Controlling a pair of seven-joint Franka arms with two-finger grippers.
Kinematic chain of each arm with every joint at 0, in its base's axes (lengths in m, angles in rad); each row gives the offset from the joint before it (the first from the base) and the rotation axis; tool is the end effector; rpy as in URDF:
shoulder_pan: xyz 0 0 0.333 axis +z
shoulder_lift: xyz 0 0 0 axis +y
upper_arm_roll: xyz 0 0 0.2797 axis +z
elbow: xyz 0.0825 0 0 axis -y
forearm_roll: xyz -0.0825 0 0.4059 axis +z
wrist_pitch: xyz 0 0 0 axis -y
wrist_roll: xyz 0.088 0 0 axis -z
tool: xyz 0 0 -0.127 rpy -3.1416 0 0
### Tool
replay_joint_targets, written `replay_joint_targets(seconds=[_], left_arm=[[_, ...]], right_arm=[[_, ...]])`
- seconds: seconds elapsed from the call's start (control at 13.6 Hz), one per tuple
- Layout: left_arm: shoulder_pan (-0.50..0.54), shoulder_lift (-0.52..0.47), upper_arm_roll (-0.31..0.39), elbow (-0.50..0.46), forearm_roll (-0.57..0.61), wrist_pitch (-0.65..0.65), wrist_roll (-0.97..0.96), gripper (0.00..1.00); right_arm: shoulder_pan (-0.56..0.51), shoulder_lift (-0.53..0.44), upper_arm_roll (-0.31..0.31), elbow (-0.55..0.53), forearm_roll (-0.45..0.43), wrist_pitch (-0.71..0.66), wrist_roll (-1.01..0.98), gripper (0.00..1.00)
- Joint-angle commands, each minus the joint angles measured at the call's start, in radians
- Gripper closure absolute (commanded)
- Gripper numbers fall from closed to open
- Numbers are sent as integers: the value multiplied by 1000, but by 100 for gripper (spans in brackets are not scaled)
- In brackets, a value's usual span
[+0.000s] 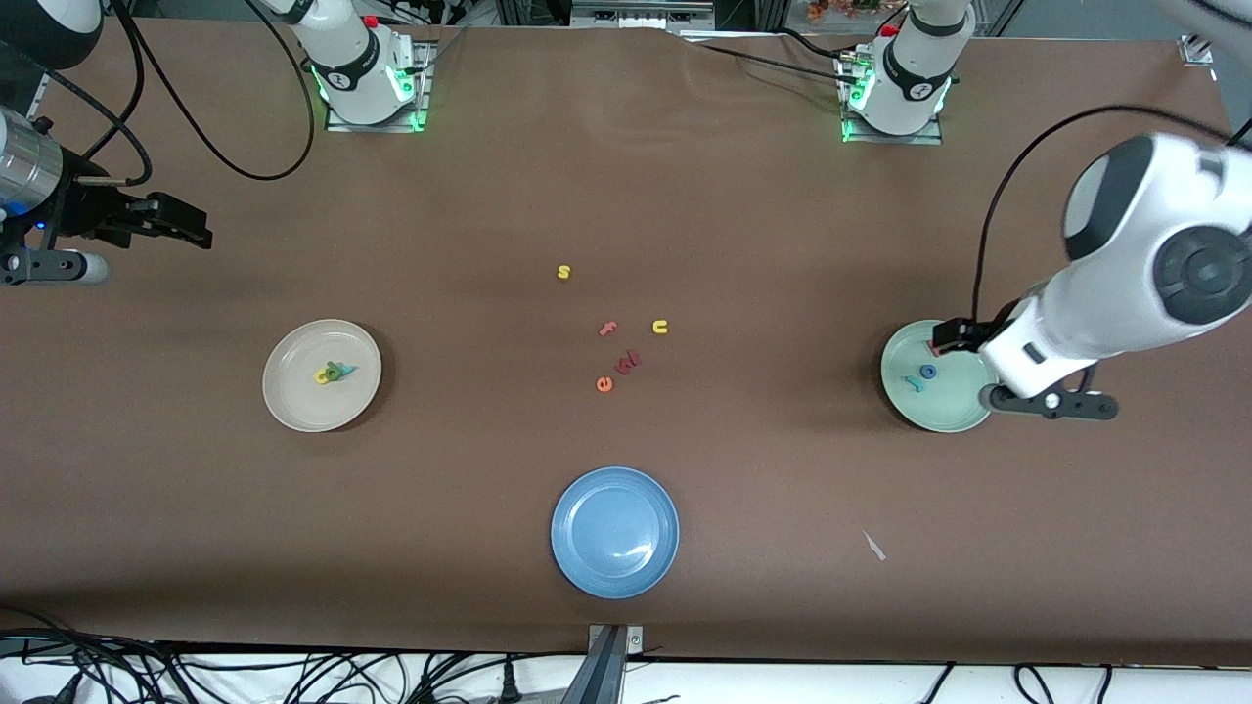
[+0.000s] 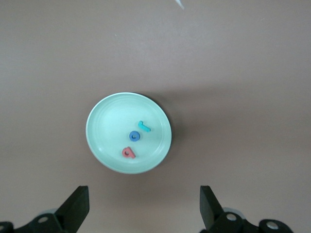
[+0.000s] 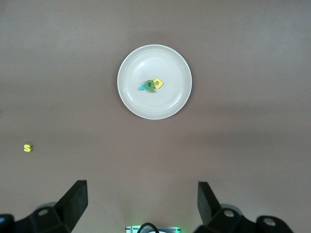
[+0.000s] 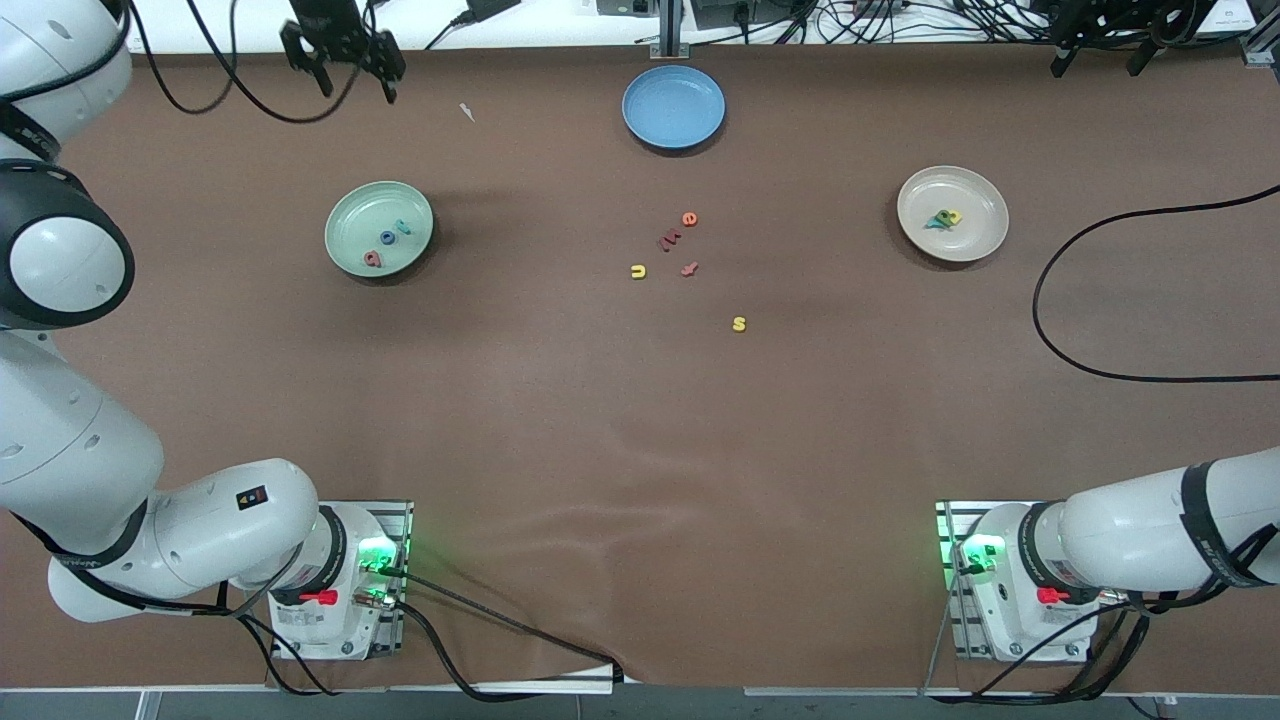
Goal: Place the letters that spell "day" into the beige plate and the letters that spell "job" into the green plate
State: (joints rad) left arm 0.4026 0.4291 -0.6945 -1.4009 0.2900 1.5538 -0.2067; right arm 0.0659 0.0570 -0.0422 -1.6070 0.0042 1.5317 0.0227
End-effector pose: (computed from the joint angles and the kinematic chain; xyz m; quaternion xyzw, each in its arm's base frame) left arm 0.6451 -0.0939 0.4333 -0.9951 0.0425 0.0846 0.0301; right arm 0.5804 0.0148 0.5144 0.9978 0.0004 -0.0661 0.0006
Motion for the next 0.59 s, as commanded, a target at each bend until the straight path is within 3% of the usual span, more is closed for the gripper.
replay_joint_targets(seconds=[0.0,0.15,0.37,0.51], left_arm=[[1,7,-19,138,-28,-107,18,0],[-5,-49,-13,140,-35,-115,32,0],[-8,-53,-20,143,-26,-153,49,0],[-42,-62,34,140,-38,-143,75,0]], right_arm=[[-5,3,1,15,17,24,2,0],[-5,3,1,15,17,25,2,0],[-5,3,1,16,17,18,2,0],[-5,3,4,18,17,18,2,0]])
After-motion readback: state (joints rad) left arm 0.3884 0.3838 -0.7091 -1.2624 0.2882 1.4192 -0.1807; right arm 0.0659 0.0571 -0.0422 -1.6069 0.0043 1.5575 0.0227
